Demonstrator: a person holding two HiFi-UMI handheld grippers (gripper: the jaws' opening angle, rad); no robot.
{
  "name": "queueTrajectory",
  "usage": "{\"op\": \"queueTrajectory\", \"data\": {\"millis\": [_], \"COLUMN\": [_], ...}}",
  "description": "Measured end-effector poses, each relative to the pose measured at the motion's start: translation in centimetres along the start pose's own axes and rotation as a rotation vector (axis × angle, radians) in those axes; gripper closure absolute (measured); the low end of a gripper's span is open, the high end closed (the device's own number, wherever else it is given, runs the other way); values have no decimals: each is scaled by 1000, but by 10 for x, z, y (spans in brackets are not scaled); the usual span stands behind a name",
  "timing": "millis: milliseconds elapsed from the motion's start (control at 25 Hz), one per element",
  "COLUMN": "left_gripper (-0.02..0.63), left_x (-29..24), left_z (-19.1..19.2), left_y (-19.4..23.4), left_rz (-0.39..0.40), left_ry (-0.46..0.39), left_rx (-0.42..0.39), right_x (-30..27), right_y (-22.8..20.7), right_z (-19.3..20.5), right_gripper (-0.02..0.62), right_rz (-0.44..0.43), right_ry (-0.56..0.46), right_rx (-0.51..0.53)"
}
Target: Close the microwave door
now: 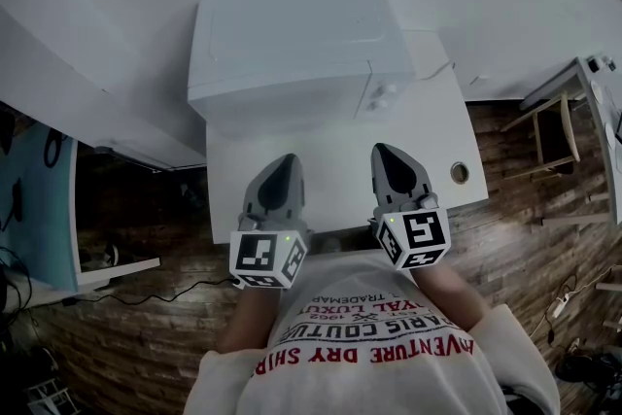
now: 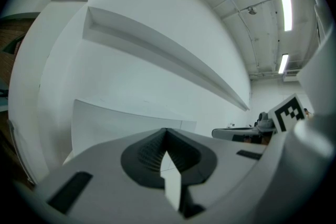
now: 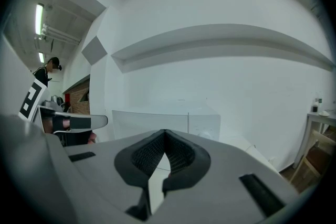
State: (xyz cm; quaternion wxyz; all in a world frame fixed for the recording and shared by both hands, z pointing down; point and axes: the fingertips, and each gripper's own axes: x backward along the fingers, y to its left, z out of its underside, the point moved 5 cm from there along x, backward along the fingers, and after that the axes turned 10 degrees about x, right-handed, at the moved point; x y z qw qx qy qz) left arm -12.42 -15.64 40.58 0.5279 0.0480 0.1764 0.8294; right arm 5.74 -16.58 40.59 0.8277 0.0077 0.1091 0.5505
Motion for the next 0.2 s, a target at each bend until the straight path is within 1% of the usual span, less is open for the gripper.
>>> {"op": "queueTrajectory", "data": {"millis": [200], "left_gripper": [609], "left_x": [0], "left_z": [2], "left_y": [0], "left_rz": [0], "left_ry": [3], "left_rx": [-8], "right_x": [1], "right_y": [1], "right_z": [3], "right_gripper": [588], "right_rz": [0], "right_ry": [5], "right_rx": [0]}}
